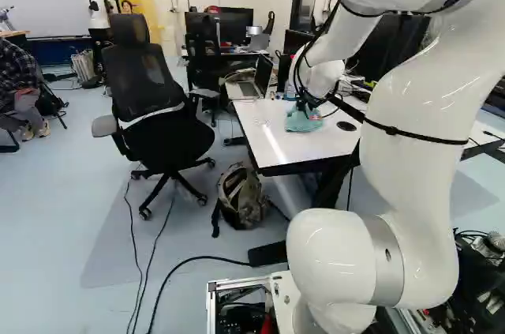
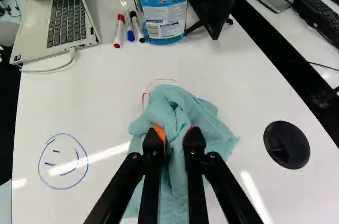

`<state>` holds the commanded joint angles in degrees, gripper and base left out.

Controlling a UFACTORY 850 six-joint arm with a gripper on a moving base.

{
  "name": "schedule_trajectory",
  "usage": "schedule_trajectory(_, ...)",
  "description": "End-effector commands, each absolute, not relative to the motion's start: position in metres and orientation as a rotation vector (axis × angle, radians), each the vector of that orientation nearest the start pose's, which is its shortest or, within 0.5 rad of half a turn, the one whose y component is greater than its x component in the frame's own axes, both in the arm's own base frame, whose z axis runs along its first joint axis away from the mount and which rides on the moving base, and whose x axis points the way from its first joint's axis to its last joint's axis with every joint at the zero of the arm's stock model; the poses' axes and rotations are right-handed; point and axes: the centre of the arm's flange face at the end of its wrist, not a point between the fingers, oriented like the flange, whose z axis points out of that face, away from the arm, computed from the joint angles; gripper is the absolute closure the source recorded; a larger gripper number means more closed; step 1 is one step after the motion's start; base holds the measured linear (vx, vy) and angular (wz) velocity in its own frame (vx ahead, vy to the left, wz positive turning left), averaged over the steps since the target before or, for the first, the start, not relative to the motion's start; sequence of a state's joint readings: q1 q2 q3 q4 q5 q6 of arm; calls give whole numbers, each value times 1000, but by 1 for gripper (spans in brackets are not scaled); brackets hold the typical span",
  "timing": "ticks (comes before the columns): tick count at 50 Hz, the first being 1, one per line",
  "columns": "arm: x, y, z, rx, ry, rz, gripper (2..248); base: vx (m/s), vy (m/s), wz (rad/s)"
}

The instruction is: Clean the table with the green towel

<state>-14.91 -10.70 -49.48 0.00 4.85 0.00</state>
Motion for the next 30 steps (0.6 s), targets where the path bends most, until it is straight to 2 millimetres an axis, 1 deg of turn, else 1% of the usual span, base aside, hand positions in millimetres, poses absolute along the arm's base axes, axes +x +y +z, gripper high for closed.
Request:
schedule_trajectory(12, 469, -121, 455, -2998, 381, -1145, 199, 0, 0, 0)
schedule_trajectory(27, 437, -102, 451, -3025, 350, -1033, 199, 0, 0, 0)
schedule_trajectory(30, 434, -100, 451, -3026, 343, -1027, 199, 0, 0, 0)
